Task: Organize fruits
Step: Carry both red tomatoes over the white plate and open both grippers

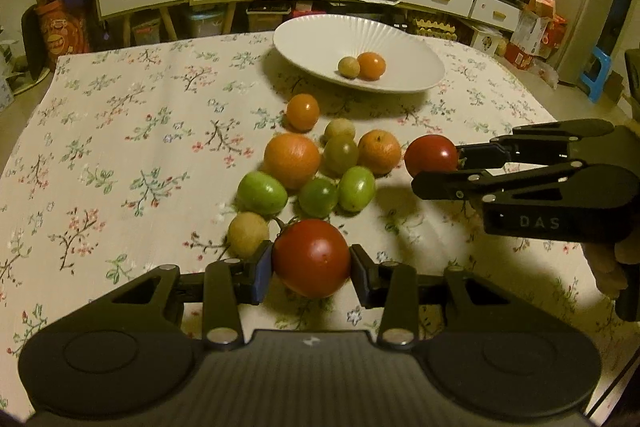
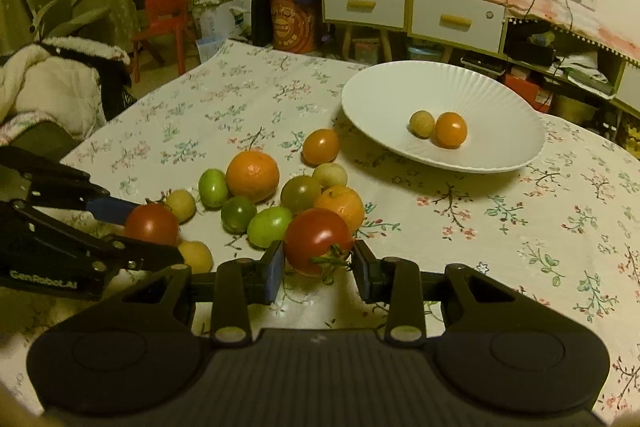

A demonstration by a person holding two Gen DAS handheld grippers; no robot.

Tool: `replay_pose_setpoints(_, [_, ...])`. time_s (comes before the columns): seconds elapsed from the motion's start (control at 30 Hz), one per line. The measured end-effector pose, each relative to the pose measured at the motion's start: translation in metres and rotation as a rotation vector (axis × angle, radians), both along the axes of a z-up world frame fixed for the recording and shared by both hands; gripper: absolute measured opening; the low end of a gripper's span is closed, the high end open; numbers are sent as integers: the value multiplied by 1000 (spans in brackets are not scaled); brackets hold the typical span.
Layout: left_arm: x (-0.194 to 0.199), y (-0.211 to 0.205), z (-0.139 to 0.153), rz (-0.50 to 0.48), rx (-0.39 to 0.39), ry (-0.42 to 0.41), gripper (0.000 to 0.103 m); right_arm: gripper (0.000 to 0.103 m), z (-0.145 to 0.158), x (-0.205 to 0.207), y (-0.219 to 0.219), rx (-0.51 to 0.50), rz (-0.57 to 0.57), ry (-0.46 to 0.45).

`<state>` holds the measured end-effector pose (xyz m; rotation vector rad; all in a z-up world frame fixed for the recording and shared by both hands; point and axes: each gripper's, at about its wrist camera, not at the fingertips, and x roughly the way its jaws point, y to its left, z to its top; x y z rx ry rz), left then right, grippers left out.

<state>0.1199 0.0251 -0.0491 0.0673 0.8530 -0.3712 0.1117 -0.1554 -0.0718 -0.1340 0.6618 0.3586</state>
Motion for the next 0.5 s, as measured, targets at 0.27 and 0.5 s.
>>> replay_pose_setpoints(0.27, [6, -10, 11, -6, -25, -18, 38, 33, 15, 0, -10, 33, -15, -25])
replay_pose_setpoints(0.5, [14, -33, 17, -45, -31, -39, 38, 33, 27, 8, -23, 51, -39, -46])
